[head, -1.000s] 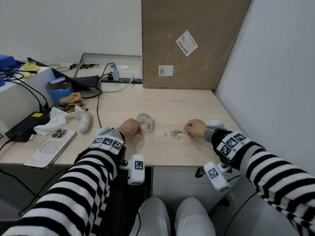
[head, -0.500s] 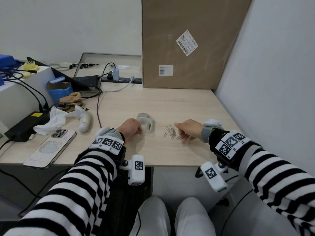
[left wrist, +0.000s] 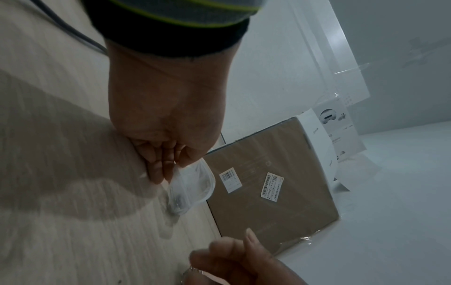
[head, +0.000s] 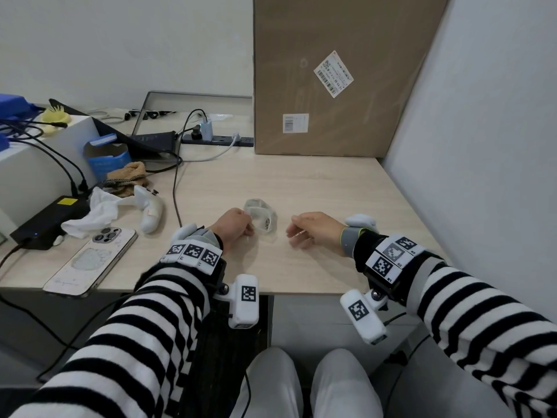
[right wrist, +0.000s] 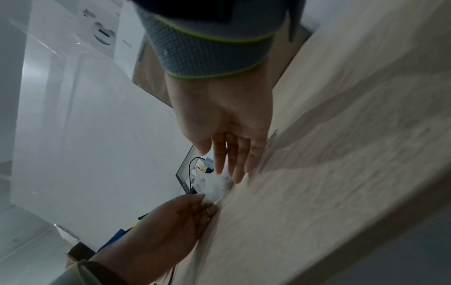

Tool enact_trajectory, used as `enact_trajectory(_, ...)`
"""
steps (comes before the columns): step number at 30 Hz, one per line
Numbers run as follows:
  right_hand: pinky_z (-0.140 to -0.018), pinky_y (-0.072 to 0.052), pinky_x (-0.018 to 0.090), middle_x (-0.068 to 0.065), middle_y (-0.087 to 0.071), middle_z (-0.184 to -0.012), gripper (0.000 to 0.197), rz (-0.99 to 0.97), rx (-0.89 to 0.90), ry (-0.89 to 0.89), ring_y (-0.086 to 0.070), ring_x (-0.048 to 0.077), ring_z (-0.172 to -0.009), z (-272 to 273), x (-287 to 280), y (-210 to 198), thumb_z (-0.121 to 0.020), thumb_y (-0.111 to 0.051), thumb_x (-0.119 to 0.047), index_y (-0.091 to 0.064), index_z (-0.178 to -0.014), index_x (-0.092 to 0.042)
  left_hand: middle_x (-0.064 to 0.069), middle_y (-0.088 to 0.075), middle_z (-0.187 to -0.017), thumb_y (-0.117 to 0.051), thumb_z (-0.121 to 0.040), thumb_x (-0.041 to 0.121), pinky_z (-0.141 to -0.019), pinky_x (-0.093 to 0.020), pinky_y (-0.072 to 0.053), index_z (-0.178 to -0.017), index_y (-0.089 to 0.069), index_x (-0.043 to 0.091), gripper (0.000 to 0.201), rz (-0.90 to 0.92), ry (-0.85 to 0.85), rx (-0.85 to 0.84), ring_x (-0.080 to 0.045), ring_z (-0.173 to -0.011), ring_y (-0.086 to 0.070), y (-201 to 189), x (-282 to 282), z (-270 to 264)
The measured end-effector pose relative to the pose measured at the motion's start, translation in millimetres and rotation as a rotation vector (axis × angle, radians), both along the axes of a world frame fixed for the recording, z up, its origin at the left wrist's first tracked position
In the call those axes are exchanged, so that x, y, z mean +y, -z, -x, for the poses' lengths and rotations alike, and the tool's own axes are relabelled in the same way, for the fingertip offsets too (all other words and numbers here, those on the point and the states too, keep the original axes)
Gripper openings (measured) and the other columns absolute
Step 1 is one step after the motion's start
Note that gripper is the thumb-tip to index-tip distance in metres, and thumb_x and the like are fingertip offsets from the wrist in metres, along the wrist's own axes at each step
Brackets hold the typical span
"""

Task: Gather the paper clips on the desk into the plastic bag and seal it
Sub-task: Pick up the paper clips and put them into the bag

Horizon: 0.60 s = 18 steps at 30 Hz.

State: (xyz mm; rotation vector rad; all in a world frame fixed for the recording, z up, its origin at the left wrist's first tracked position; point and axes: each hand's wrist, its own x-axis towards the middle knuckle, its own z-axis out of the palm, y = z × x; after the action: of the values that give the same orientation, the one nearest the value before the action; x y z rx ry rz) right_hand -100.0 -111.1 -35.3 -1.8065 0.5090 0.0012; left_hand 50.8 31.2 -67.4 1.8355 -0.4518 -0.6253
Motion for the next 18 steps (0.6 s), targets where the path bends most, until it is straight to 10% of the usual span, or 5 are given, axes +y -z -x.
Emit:
enact_trajectory(9, -0.065, -0.048, 0.025, -0.001, -0.063, -0.089, 0.012, 0.467, -0.033, 0.171, -0.059, 0.015, -0.077, -1, -15, 2, -0.09, -0.055, -0.025, -0.063, -0.088, -0.016, -0.012, -0.053, -0.057, -0.037, -0.087, -0.001, -0.062, -0.025, -0.042, -0.056, -0.05, 0.005, 0.034, 0.026, 0.008, 0.001, -0.021, -0.057, -0.05, 1, 1, -1)
enact_trajectory(15, -0.101, -0.039, 0.042, 0.006, -0.041, -0.135, 0.072, 0.907, 0.345, -0.074, -0.047, 0.029, -0.12, 0, -29, 4, -0.077, -0.067, -0.052, -0.038, -0.137, -0.025, 0.003, -0.053, -0.037, -0.039, -0.086, -0.001, -0.059, -0.023, -0.042, -0.054, -0.051, 0.006, 0.036, 0.009, 0.02, -0.005, -0.02, -0.053, -0.049, 3, -1, -3)
enact_trajectory(18, -0.101, -0.04, 0.044, 0.008, -0.039, -0.134, 0.064, 0.947, 0.401, -0.086, -0.048, 0.031, -0.117, -9, -26, 10, -0.081, -0.062, -0.05, -0.04, -0.134, -0.021, 0.003, -0.053, -0.036, -0.039, -0.086, -0.001, -0.06, -0.024, -0.043, -0.054, -0.051, 0.006, 0.035, 0.007, 0.011, -0.013, -0.02, -0.054, -0.05, 3, 0, -2)
